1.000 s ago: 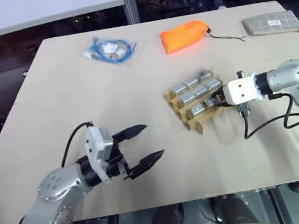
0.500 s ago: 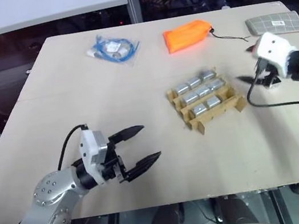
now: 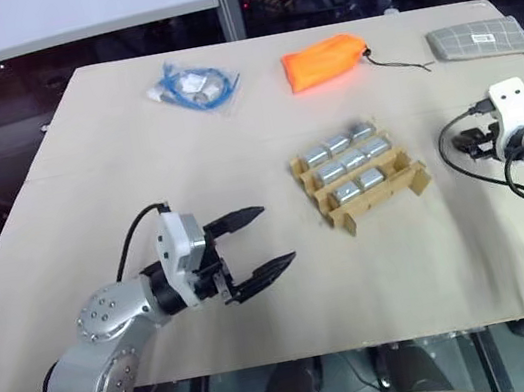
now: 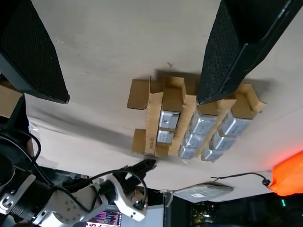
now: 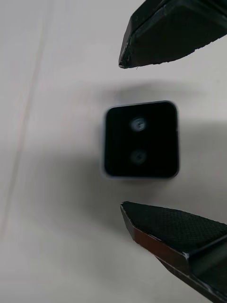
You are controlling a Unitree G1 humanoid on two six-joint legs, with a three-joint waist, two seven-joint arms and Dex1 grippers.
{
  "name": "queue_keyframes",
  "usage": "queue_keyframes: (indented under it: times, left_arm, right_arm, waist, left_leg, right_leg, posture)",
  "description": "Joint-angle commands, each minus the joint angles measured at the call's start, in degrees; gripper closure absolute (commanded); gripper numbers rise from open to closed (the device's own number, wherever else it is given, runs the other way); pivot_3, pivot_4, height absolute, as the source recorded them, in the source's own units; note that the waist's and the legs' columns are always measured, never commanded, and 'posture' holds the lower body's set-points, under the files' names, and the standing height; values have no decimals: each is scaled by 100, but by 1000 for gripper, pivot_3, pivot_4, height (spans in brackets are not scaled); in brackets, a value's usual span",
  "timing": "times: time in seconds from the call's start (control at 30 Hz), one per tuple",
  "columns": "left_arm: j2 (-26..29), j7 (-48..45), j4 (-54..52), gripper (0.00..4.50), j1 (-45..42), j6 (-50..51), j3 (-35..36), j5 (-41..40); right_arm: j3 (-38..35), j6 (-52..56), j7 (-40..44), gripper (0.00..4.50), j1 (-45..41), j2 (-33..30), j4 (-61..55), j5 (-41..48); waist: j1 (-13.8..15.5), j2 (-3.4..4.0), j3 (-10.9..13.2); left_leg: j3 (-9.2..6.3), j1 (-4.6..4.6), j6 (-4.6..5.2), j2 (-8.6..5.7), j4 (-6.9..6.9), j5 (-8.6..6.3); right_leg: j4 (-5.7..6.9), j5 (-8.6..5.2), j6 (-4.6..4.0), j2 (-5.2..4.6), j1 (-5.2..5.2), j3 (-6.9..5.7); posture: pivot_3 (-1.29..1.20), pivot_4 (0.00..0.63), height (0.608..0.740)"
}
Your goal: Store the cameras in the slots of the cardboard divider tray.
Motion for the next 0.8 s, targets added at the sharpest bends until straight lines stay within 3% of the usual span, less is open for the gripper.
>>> queue_keyframes:
  times: [0.03, 0.13, 0.17, 0.2, 0.3, 0.33, 0.4, 0.57, 0.7, 0.8]
  left_arm:
    - [5, 94, -206, 0, -52, 15, 20, -71]
    - [18, 155, -255, 0, -50, 49, 27, -101]
    - [21, 172, -274, 0, -45, 60, 32, -110]
    - [29, 190, -294, 0, -37, 69, 41, -124]
    - [30, 283, -362, 0, -33, 110, 76, -184]
    - [-14, 427, -398, 0, -65, 167, 95, -209]
    - [-182, 978, -471, 0, -244, 472, 130, -355]
    - [-88, 2533, -476, 0, -1175, 2385, 208, -1778]
    - [-186, 3497, 344, 0, -2269, 3432, 266, -3754]
    - [-362, 4243, 916, 0, -2872, 3768, 120, -4643]
  right_arm:
    - [-48, -161, -19, 29, -222, -79, 123, 82]
    - [15, -259, -1, 29, -278, -85, 334, 103]
    - [42, -293, 7, 547, -288, -85, 387, 101]
    - [73, -323, 29, 794, -291, -84, 423, 104]
    - [134, -401, 58, 2313, -259, -105, 407, 119]
    - [140, -442, 81, 2541, -203, -133, 306, 127]
    - [158, -917, 250, 2540, 23, -212, -134, 145]
    - [610, -2581, 1358, 2540, 1125, -677, -2550, 234]
    - [1068, -2973, 1649, 2540, 1553, -651, -4274, 336]
    - [1522, -3079, 1602, 2540, 1611, -519, -4947, 144]
  waist:
    - [-8, 0, 0]
    - [-13, 0, 0]
    - [-12, 0, 0]
    - [-11, 0, 0]
    - [-10, -1, 0]
    - [-9, 0, 0]
    - [-1, 0, 0]
    - [10, 4, 3]
    - [-44, 2, 2]
    - [-25, -3, 0]
  left_leg:
    - [0, 0, 0, 0, 0, 0]
    - [1, 1, 1, 1, 0, 0]
    - [1, 1, 1, 1, 0, 0]
    - [0, 1, 0, 1, 0, 0]
    - [2, 0, 0, 0, 0, 0]
    - [1, 1, 0, 1, 1, 0]
    - [0, 1, 1, 0, 0, 0]
    - [-11, -4, 1, 0, 6, 0]
    - [-12, 1, 1, 4, 13, -1]
    - [-19, 2, -1, 5, 30, -1]
  right_leg:
    - [0, 0, 0, 1, 0, 0]
    - [1, 0, 0, 2, 0, 1]
    - [1, 0, 0, 2, 0, 1]
    - [1, 0, 0, 2, 0, 0]
    - [0, 0, 0, 1, 0, 1]
    - [0, 0, 0, 1, 2, 1]
    - [1, 0, 0, 2, 1, 0]
    - [6, 0, 3, 2, 0, -10]
    - [12, 0, 6, 8, 4, -9]
    - [18, 0, 6, 11, 8, -16]
  posture:
    - [0, 150, 740]
    - [0, 150, 740]
    - [0, 150, 740]
    - [0, 150, 740]
    - [0, 150, 740]
    - [0, 150, 740]
    - [0, 150, 740]
    - [0, 150, 740]
    - [0, 150, 740]
    - [0, 150, 740]
